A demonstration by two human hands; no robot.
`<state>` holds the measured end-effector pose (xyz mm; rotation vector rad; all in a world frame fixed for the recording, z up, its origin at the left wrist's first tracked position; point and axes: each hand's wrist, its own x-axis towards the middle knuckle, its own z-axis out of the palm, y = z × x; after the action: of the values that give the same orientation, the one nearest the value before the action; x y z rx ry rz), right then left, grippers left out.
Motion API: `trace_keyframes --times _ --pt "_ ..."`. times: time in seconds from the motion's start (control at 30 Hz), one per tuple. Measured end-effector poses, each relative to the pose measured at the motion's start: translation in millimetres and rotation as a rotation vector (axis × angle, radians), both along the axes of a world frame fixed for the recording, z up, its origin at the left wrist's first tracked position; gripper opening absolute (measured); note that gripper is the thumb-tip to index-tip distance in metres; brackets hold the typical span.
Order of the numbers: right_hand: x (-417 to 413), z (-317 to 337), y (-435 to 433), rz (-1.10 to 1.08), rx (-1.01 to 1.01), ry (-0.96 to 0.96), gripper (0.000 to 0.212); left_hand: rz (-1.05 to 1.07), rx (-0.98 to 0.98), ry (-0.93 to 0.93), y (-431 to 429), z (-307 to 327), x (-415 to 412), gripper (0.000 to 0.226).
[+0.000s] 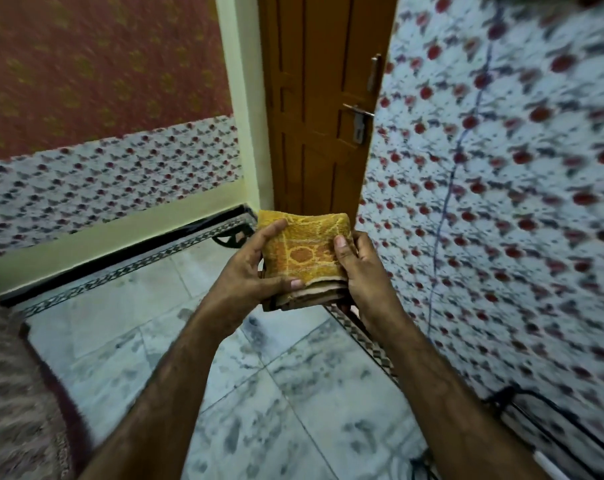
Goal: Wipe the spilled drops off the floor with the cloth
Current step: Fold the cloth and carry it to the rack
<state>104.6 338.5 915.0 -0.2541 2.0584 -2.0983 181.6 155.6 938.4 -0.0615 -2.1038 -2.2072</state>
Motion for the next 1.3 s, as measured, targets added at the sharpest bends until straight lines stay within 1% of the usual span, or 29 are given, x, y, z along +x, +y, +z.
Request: trace_keyframes --times 0.1,0.2,0.3,0.47,0.5,0.67,0.8,1.07,1.17,1.3 --pt "8 -5 49 -0.062 0.031 0.029 0.028 -0.073 0.010 -0.006 43 -1 -4 0.091" --pt "15 -13 100 -0.122 0.016 0.030 0.032 -0.140 -0.004 -0.009 89 -5 -7 0.091" --pt "27 -24 151 -0.179 0.000 0.016 0.031 -0.212 0.011 -0.025 138 -13 -9 0.091" --pt "53 -39 241 -0.276 0.041 -0.007 0.043 -0.310 0.015 -0.034 225 -32 -2 0.092" --pt "58 -40 257 -0.289 0.045 -0.011 0.041 -0.324 0.007 -0.034 240 -35 -1 0.092" --pt "91 -48 344 -0.377 0.054 -0.036 0.021 -0.409 -0.004 -0.048 326 -52 9 0.093" --pt "121 -56 410 -0.487 0.048 -0.030 0.014 -0.486 -0.040 -0.071 391 -64 19 0.096" --pt "168 -97 511 -0.695 0.036 -0.105 0.014 -0.693 -0.128 -0.094 491 -98 33 0.098" --pt "183 -115 538 -0.762 0.048 -0.136 0.013 -0.771 -0.146 -0.122 524 -121 32 0.100" --pt "202 -147 576 -0.831 0.038 -0.228 0.016 -0.887 -0.182 -0.142 569 -156 25 0.102"
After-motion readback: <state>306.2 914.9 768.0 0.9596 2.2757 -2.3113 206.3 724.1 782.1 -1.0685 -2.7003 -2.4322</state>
